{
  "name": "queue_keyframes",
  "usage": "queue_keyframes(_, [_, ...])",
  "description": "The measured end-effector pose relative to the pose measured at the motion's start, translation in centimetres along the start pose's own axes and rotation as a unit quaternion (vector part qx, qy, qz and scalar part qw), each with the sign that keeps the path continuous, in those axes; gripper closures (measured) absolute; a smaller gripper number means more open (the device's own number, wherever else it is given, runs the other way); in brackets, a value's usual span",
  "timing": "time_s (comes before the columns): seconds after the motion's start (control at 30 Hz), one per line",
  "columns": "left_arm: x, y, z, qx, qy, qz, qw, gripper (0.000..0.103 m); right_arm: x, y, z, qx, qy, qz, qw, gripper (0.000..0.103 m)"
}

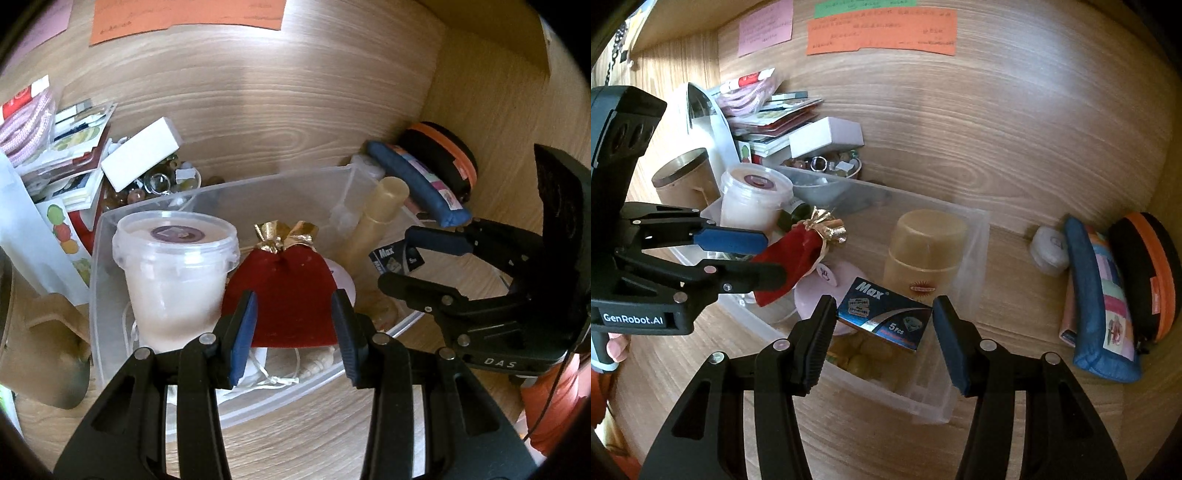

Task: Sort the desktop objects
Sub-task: 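Open both grippers to drop the seashell and Max box into the box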

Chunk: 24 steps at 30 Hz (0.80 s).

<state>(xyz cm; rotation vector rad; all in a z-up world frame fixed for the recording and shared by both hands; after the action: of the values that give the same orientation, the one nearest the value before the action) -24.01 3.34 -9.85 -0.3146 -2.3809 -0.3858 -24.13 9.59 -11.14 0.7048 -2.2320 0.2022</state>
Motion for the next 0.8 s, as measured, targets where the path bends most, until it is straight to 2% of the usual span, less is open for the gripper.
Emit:
queue_keyframes(0.13, [0.1, 0.0, -0.3, -0.002, 0.006, -0.003, 1.0000, 0.055, 0.0, -0.1, 0.1, -0.002, 0.000, 0.000, 1.000, 0.052])
queue_keyframes(0.33, [0.5, 0.4, -1.1, -0.011, 0.018, 0.001, 0.9998, 0.054, 0.0, 0.0, -0.1, -0.005, -0.003, 0.002, 1.000, 0.052])
queue_keyframes(0.4, [0.6, 0.4, -1.4, -0.012, 0.022, 0.001, 0.9997, 0.051, -0.1, -0.1, -0.3, -0.003, -0.004, 0.004, 1.000, 0.051])
queue_keyframes(0.53, [0.9, 0.3, -1.8, -0.013, 0.031, -0.002, 0.9994, 0.048, 0.0, -0.1, -1.0, -0.009, 0.003, 0.004, 1.000, 0.042])
queue_keyframes(0.73, [1.1, 0.0, -2.8, -0.003, 0.041, 0.000, 0.9992, 0.047, 0.0, 0.1, -2.2, -0.018, 0.011, 0.011, 1.000, 0.042])
queue_keyframes(0.8, [1.1, 0.0, -3.3, 0.004, 0.046, 0.002, 0.9989, 0.041, -0.1, 0.2, -2.6, -0.019, 0.014, 0.018, 1.000, 0.041])
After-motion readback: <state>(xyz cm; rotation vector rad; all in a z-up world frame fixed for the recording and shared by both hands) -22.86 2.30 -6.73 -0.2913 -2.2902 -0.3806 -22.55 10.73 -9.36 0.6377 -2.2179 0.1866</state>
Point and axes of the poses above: each gripper's, at about its wrist camera, not at the fingertips, and z roughly the way its jaws point, y to its right, x to its top, the point moved 10 cm from there along z, roughly the way its jaws point, and after that the axes turned 1 degree about -z, right-handed, at the moved point
